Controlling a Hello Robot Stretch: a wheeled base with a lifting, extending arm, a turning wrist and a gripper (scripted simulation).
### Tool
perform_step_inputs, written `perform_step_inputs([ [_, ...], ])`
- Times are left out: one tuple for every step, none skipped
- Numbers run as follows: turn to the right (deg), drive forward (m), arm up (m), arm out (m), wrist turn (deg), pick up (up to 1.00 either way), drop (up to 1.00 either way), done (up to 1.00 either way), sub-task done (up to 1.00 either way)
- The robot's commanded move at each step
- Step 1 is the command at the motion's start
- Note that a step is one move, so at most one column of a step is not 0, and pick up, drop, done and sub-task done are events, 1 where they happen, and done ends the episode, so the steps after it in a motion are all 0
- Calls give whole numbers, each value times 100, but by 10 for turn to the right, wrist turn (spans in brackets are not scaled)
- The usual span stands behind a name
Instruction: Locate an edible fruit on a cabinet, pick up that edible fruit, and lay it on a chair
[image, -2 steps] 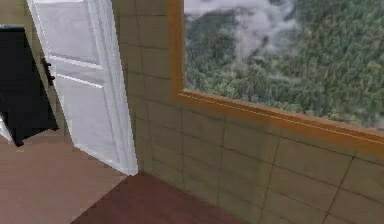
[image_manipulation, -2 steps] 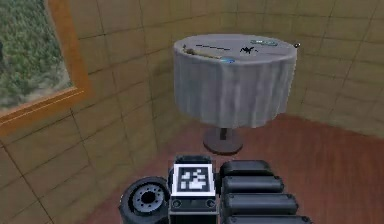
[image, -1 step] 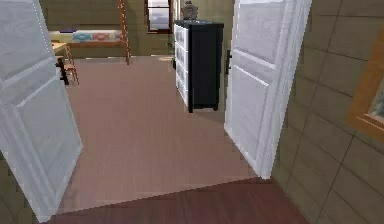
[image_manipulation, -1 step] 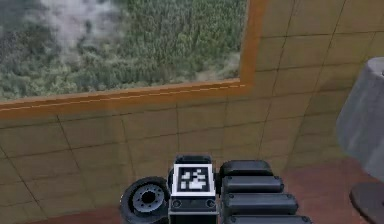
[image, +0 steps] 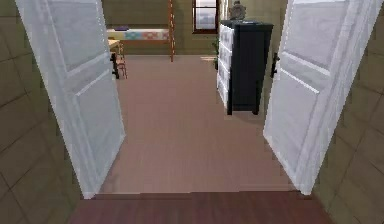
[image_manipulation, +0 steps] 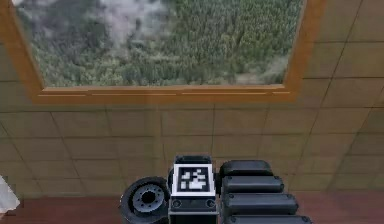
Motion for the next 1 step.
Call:
perform_step_inputs([
  [0, 100, 0, 0, 0, 0, 0, 0, 0],
])
